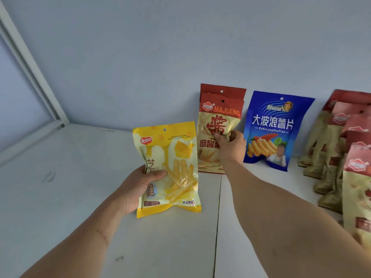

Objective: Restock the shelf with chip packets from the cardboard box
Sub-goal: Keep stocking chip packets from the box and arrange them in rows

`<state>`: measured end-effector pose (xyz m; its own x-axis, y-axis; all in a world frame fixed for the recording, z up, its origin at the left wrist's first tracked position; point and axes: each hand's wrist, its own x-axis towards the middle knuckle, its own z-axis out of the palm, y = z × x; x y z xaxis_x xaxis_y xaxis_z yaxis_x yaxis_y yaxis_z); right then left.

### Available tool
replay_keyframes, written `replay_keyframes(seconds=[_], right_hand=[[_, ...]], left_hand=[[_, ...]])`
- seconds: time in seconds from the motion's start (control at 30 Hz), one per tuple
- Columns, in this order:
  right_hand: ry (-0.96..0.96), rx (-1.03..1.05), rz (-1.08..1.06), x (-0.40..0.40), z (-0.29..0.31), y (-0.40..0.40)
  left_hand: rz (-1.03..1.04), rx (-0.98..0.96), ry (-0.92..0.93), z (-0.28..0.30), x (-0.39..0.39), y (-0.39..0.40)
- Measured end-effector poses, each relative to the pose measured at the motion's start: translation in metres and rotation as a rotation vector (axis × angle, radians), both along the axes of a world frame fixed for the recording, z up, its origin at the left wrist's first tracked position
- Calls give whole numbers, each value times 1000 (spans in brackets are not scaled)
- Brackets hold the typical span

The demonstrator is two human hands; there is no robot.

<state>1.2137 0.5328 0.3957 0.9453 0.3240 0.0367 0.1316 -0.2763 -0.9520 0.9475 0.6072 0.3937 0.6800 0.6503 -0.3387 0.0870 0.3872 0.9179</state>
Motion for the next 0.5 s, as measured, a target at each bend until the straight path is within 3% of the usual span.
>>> replay_keyframes(seconds=[0.2,0.33,0.5], right_hand=[[-235,-240,51,-25,26,-41],[-520,-591,227,-53,34,-92],[-723,-908,385,-93,36,-150]], left_hand=[[-25,59,-33,7,-2,-6],[-55,153,-35,9,-1,-15],[-43,236,-37,17,-9,-35]])
